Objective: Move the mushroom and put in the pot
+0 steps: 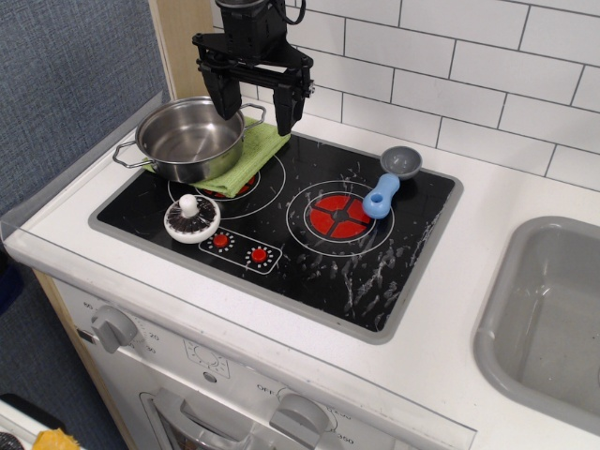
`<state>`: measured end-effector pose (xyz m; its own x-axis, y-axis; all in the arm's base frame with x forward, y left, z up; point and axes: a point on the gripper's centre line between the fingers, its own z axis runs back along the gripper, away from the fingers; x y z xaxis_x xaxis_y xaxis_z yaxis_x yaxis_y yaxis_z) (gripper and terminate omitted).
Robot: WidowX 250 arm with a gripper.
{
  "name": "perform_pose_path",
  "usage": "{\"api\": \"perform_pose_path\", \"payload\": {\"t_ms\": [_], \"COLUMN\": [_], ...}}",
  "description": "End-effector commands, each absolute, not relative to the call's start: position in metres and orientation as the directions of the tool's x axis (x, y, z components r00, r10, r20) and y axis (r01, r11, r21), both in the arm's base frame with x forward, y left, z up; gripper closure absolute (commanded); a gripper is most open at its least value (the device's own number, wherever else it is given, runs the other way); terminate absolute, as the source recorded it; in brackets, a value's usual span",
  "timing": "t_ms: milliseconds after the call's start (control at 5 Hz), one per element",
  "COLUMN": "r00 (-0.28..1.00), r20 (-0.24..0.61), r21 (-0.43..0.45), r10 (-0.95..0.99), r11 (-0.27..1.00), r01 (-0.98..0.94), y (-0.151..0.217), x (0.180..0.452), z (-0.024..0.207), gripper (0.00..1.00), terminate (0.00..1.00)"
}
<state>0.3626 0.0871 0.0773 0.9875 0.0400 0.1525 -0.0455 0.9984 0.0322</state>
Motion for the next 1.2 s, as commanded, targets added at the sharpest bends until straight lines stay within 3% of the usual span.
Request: {"api": "perform_pose_path", "payload": {"t_ms": [0,200,400,600,1000], "r00": [0.987,0.98,0.981,0.989,0.998], "r20": [0.152,0.194,0.185,0.132,0.016], "r21": [0.032,0.043,0.073,0.076,0.071], "r10": [0.04,0.051,0.058,0.063,0.054], "r11": [0.998,0.997,0.995,0.994,0.996], "r01": [-0.045,-0.06,-0.073,-0.073,-0.055], "y": [0.087,0.095,0.106,0.112,0.108], "x": [0.363,0.335,0.304,0.282,0.288], "z": [0.077,0.092,0.093,0.079,0.043], "gripper": [0.0,0.0,0.0,0.0,0.0], "terminate": [0.0,0.0,0.0,0.0,0.0]}}
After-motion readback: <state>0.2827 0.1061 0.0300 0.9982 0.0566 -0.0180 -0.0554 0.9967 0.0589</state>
